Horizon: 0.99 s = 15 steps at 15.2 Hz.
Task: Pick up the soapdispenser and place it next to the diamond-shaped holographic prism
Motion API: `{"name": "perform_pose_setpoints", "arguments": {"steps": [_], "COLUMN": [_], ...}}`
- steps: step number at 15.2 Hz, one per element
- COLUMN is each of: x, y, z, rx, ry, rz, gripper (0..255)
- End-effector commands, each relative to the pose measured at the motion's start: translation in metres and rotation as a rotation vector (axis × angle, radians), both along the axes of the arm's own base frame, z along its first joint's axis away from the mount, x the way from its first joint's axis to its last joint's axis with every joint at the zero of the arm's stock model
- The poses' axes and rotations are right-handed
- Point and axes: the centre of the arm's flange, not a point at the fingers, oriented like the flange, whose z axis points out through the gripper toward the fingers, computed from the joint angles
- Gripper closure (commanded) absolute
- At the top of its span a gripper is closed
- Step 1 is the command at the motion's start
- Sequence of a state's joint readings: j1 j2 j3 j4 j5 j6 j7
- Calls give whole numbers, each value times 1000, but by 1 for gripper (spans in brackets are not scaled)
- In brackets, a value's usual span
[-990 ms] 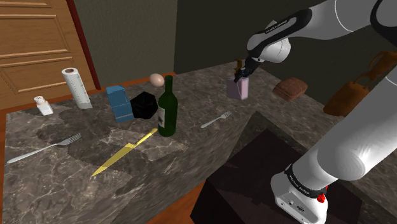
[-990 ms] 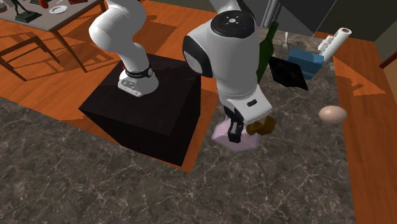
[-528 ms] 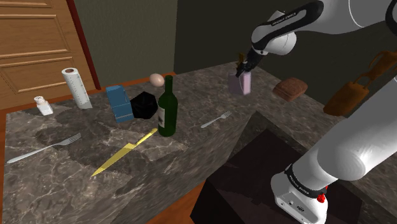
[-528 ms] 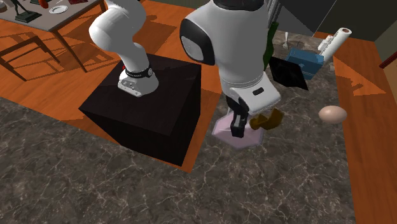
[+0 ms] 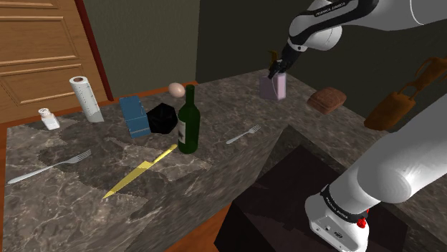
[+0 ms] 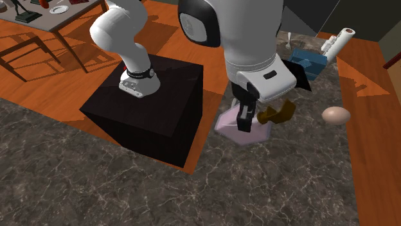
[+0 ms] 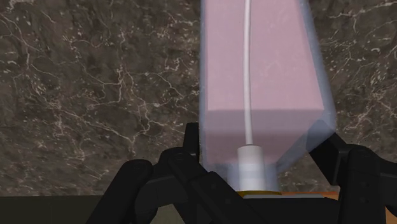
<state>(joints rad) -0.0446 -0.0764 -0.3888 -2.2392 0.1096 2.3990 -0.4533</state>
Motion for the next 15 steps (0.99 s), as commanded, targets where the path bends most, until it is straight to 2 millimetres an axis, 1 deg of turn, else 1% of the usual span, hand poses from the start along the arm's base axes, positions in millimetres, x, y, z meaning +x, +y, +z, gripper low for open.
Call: {"name": "perform_pose_setpoints", "arguments": {"steps": [1,15], "x": [-1,-1], "y": [0,0], "z": [11,85], "rx": [0,0], "ry": [0,0], "rz": [0,0], "gripper": [255,255]}}
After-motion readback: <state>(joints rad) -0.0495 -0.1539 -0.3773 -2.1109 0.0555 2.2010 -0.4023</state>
